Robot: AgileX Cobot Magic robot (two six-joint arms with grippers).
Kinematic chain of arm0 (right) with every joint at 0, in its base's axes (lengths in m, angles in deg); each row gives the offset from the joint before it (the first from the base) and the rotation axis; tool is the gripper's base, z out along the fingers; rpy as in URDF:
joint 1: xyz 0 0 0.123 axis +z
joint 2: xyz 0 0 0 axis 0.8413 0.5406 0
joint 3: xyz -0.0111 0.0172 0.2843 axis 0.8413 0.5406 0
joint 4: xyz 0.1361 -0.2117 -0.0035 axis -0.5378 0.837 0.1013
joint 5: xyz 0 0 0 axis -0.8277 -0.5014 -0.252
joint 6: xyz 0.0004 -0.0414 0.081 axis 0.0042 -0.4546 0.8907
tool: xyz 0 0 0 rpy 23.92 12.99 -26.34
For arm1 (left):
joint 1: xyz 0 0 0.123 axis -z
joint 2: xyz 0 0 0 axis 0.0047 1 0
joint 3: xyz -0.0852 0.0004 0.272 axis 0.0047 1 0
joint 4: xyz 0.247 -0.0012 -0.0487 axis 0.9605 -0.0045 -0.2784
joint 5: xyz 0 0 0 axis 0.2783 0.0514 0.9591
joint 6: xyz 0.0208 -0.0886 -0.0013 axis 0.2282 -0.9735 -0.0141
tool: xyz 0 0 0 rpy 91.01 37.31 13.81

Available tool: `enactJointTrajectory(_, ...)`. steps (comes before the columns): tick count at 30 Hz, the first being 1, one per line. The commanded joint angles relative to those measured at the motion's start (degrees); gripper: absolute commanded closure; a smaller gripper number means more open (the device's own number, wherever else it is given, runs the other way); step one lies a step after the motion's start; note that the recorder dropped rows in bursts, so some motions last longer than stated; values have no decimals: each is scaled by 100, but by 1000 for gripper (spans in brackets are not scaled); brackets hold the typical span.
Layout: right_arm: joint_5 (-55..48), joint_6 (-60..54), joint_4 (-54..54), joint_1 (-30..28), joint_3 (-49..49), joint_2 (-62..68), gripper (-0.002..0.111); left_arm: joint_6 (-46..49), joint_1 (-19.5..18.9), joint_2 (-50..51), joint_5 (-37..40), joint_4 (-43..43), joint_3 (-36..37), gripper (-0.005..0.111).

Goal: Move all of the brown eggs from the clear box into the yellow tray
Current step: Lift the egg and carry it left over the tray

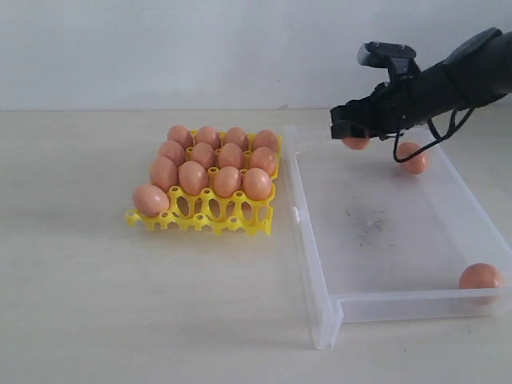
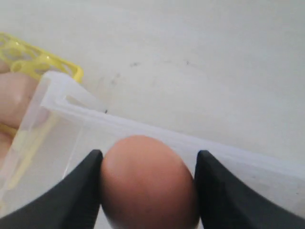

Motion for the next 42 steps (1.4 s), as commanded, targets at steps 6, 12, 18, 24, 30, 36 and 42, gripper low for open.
enactJointTrajectory(6, -712, -5484, -4495, -22, 1367, -1129, 109, -42, 33, -15, -92, -51, -18, 103)
enactJointTrajectory(12, -875, -5525, -4495, 39, 1367, -1299, 109, -42, 33, -15, -92, -51, -18, 103)
enactJointTrajectory(18, 1207, -5514, -4495, 39, 1367, -1562, 109, -42, 33, -15, -92, -51, -18, 103)
enactJointTrajectory(24, 2524, -6694, -4495, 39, 1367, -1961, 109, -42, 33, -15, -92, -51, -18, 103)
enactJointTrajectory(30, 1444, -6227, -4495, 39, 1321, -2462, 109, -42, 33, -15, -92, -51, -18, 103)
enactJointTrajectory(36, -1476, -4755, -4495, 39, 1082, -2557, 109, -42, 33, -15, -92, -51, -18, 103)
enactJointTrajectory(42, -2622, -3315, -2903, 104, 900, -2557, 109, -42, 33, -15, -92, -51, -18, 103)
